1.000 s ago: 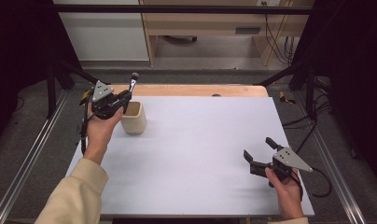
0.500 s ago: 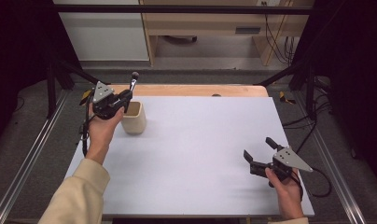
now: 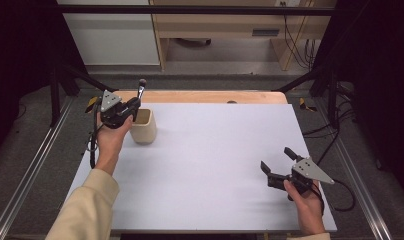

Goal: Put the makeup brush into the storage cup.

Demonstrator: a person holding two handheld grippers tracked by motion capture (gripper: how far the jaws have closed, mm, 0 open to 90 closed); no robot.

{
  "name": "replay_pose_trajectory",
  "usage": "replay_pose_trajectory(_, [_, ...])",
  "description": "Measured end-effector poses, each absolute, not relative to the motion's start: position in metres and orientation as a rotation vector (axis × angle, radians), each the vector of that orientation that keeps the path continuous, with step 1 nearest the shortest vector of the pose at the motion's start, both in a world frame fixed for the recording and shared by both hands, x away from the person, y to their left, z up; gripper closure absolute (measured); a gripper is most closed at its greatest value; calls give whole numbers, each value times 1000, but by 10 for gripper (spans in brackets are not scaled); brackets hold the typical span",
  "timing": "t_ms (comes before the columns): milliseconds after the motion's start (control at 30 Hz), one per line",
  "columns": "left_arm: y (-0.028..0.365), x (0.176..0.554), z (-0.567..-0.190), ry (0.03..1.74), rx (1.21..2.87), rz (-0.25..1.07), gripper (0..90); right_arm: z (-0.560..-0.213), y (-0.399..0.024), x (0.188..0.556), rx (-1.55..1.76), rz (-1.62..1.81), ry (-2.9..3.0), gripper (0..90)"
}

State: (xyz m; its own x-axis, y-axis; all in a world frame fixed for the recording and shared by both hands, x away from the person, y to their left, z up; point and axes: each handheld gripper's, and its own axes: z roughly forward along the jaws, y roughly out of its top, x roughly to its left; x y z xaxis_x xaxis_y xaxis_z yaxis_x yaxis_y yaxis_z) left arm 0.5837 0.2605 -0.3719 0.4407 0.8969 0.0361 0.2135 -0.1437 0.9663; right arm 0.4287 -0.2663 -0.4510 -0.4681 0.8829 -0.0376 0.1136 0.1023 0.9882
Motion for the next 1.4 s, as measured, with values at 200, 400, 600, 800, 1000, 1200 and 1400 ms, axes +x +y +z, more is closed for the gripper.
replay_pose_trajectory(200, [262, 588, -378, 1000, 1623, 798, 790, -451, -266, 429, 985, 1428, 1702, 46])
replay_pose_trajectory(400, [264, 589, -383, 1007, 1624, 797, 790, -452, -266, 429, 986, 1425, 1704, 46])
replay_pose_trajectory(600, [266, 589, -386, 1014, 1620, 799, 790, -452, -266, 430, 980, 1423, 1706, 46])
replay_pose_trajectory(800, [266, 589, -389, 1012, 1619, 796, 790, -453, -265, 429, 985, 1422, 1707, 46])
replay_pose_trajectory(1000, [264, 589, -391, 1009, 1630, 799, 790, -453, -265, 429, 989, 1421, 1709, 46])
replay_pose_trajectory(1200, [263, 589, -393, 1013, 1633, 799, 789, -453, -265, 429, 990, 1419, 1709, 47])
replay_pose_trajectory(1400, [263, 588, -394, 1011, 1638, 803, 789, -453, -265, 429, 991, 1419, 1711, 47])
